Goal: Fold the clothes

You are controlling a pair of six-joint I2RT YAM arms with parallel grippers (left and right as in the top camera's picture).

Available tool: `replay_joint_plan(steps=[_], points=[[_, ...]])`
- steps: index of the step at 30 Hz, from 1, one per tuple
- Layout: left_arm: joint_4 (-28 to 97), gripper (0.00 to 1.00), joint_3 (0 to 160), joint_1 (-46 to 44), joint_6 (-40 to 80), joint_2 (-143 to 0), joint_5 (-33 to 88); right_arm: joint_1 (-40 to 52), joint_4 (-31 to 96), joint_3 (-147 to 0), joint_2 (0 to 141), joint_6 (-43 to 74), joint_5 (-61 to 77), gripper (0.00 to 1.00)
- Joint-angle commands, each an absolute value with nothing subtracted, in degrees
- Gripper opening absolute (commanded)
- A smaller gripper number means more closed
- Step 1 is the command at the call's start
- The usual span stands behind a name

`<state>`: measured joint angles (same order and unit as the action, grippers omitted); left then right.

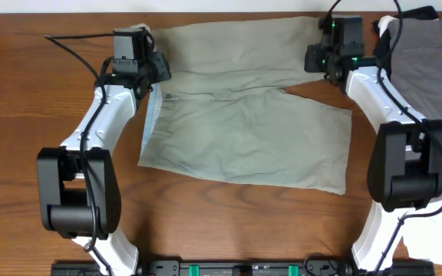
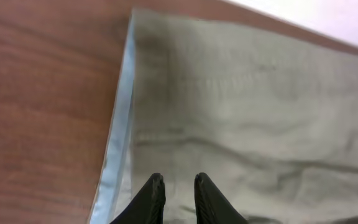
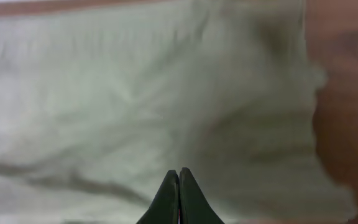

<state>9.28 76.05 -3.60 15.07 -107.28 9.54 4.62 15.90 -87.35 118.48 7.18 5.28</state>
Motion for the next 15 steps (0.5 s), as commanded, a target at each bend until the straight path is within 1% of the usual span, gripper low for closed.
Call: replay_joint_plan(steps=[1, 6, 8, 11, 15], points=[[11.3, 0.18, 76.3, -3.1, 13.7, -106.1, 9.8, 3.2, 19.0, -87.3, 116.5, 7.2, 5.8, 0.01], [16.3, 0.19, 76.3, -2.2, 13.7, -104.4, 9.8, 1.1, 30.2, -87.3, 113.0, 7.2, 4.8, 0.01], [17.7, 0.19, 76.3, -1.8, 13.7, -104.5, 9.8, 0.2, 32.6, -87.3, 113.0, 7.1, 3.3, 0.01], [18.1, 0.19, 76.2, -1.5, 13.8, -104.6, 8.7, -1.1, 33.2, -87.2, 113.8, 6.0, 1.7, 0.01], [19.0, 0.19, 76.2, -1.3, 13.8, -104.6, 7.2, -2.2, 30.7, -87.2, 115.5, 5.5, 2.0, 0.01]])
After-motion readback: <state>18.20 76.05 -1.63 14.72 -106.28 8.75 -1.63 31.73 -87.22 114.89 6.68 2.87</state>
